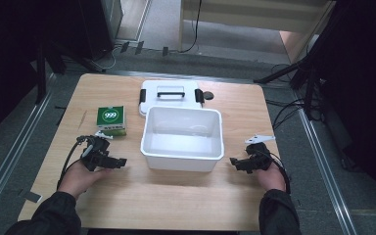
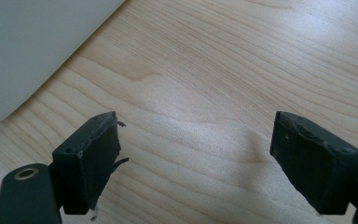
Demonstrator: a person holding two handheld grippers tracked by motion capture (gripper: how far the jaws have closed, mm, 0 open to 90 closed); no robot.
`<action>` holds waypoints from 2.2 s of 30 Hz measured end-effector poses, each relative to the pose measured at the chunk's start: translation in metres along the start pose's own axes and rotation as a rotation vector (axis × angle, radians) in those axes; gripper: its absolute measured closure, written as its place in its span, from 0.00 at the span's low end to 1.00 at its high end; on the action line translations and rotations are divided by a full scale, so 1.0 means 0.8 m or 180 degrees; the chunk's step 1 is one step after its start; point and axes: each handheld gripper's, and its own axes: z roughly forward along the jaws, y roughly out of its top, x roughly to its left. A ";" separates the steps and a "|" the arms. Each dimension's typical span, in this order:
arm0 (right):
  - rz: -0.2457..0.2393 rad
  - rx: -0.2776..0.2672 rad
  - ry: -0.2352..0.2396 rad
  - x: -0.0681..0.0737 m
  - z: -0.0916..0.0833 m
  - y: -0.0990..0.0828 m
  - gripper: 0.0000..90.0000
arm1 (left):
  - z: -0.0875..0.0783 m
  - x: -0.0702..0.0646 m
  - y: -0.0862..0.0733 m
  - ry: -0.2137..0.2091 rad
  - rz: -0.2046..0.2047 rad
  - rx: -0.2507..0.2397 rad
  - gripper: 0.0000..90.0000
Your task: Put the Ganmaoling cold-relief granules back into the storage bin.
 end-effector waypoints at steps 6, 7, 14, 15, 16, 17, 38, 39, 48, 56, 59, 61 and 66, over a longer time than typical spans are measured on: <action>-0.0004 -0.0009 0.0002 -0.001 0.000 0.000 0.17 | -0.004 -0.004 0.002 0.0037 -0.0079 0.0019 0.26; -0.0004 -0.0009 0.0003 -0.001 0.000 0.000 0.17 | -0.004 -0.004 0.002 0.0040 -0.0076 0.0025 0.26; -0.0003 0.0003 0.0002 0.000 0.000 0.000 0.17 | -0.006 -0.004 0.002 0.0086 -0.0035 0.0008 0.26; -0.0016 0.0014 0.0013 0.000 0.001 0.000 0.17 | -0.007 -0.004 0.002 0.0083 -0.0067 -0.0013 0.26; -0.0023 0.0016 0.0013 0.001 0.002 0.000 0.17 | -0.008 -0.004 0.002 0.0087 -0.0065 -0.0016 0.26; -0.0031 0.0017 0.0012 0.001 0.002 0.000 0.17 | -0.009 -0.003 0.002 0.0099 -0.0051 -0.0024 0.26; -0.0029 0.0020 0.0012 0.001 0.001 0.000 0.17 | -0.028 0.004 0.008 0.0126 -0.0235 0.0003 0.20; -0.0029 0.0020 0.0012 0.001 0.001 0.000 0.17 | -0.028 0.004 0.008 0.0126 -0.0235 0.0003 0.20; -0.0022 0.0045 0.0002 0.002 0.000 -0.002 0.17 | -0.041 0.000 0.015 0.0145 -0.0312 0.0049 0.15; -0.0008 0.0056 -0.0006 -0.001 0.001 -0.004 0.17 | -0.071 0.002 0.046 0.0263 -0.0424 -0.0001 0.11; 0.0005 0.0052 -0.0007 -0.001 0.001 -0.004 0.17 | -0.079 0.002 0.060 0.0345 -0.0440 -0.0013 0.10; 0.0005 0.0048 -0.0005 -0.001 0.000 -0.004 0.17 | -0.083 0.003 0.069 0.0337 -0.0490 -0.0038 0.10; -0.0028 0.0081 0.0008 0.001 0.002 -0.004 0.18 | -0.090 0.012 0.092 0.0191 -0.0636 0.0015 0.09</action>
